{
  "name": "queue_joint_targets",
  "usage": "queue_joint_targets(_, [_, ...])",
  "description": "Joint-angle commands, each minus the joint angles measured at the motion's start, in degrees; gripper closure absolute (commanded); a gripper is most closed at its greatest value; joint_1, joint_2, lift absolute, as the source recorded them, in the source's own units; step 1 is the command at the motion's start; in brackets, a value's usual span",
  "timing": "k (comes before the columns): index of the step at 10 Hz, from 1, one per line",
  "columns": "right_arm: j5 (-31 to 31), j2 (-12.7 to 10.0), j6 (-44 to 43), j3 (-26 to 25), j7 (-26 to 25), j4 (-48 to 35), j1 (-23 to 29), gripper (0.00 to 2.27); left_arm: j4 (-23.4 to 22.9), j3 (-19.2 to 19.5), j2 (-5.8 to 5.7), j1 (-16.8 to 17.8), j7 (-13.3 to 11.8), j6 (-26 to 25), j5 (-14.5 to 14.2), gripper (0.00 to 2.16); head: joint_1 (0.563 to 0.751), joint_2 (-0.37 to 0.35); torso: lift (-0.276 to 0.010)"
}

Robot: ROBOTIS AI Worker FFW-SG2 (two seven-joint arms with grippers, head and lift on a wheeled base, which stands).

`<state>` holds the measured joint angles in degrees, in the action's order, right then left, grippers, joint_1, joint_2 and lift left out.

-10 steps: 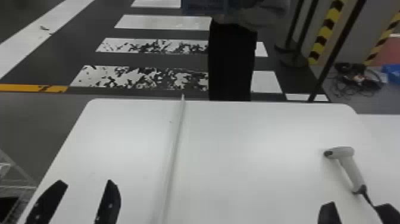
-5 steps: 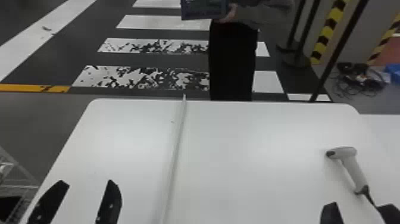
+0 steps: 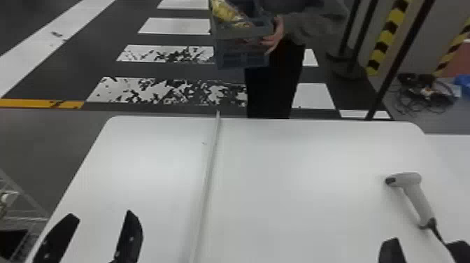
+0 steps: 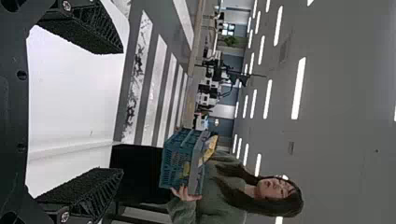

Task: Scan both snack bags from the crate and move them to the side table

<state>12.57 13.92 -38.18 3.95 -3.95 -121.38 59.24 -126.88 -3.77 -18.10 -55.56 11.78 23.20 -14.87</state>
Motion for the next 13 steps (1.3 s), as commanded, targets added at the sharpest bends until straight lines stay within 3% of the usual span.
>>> queue_joint_targets(1, [0.0, 0.0, 0.0, 0.0, 0.0, 0.0, 0.0, 0.1, 0.4, -0.4, 0.0, 0.0, 0.7, 2.7, 0.0, 0.08, 0.695, 0.024, -0.095])
queue_joint_targets(5, [0.4, 0.0, -0.2, -0.3, 0.2, -0.4, 0.4, 0.1, 0.4, -0.5, -0.09, 0.0, 0.7, 2.7, 0.0, 0.1, 0.695, 0.024, -0.095])
queue_joint_targets(7, [0.4, 0.0, -0.7, -0.3, 0.2, -0.4, 0.3, 0.1, 1.3, -0.6, -0.09, -0.1, 0.9, 6.5, 0.2, 0.1, 0.695, 0.024, -0.095])
queue_joint_targets(13, [0.1, 0.0, -1.2, -0.3, 0.2, 0.0, 0.1, 0.11, 3.0, -1.0, -0.09, -0.1, 1.6, 11.5, 1.9, 0.12, 0.695, 0.034, -0.095])
